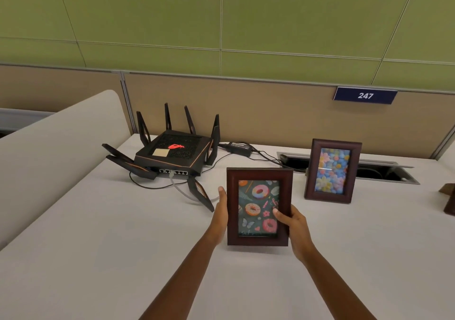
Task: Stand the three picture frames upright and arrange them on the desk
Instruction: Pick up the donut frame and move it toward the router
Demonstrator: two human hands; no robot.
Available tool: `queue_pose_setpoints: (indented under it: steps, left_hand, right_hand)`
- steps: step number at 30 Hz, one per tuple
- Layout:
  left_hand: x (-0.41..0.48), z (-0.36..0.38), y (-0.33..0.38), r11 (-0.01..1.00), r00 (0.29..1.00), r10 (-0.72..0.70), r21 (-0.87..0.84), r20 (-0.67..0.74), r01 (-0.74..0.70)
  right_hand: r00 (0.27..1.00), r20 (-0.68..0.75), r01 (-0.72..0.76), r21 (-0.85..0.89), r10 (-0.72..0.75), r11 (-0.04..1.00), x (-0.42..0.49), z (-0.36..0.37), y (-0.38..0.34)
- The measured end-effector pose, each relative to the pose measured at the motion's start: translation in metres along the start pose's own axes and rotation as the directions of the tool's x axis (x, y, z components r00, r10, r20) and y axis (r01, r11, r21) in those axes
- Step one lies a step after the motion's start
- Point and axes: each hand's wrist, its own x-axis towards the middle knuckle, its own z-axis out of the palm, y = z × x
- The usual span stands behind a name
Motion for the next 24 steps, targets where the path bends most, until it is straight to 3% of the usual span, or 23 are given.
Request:
queue_pose_setpoints:
  steps: [9, 16, 24]
  left_hand:
    - [-0.003, -0.036, 0.047, 0.982, 0.985, 0.149, -0.103, -0.087, -0.158]
    - [-0.01, -0.099, 0.071, 0.972, 0.962, 0.202, -0.084, -0.183, -0.22]
    - [-0.015, -0.179, 0.079, 0.959, 0.913, 0.241, -0.067, -0.328, -0.277]
  right_hand:
    - [0.986, 0.118, 0.11, 0.057, -0.116, 0.992, 0.014, 0.052, -0.031]
    - [0.96, 0.27, 0.056, 0.088, -0.078, 0.995, 0.03, 0.121, -0.025]
    - [0.895, 0.445, -0.01, -0.007, 0.012, 1.0, 0.048, 0.207, -0.004]
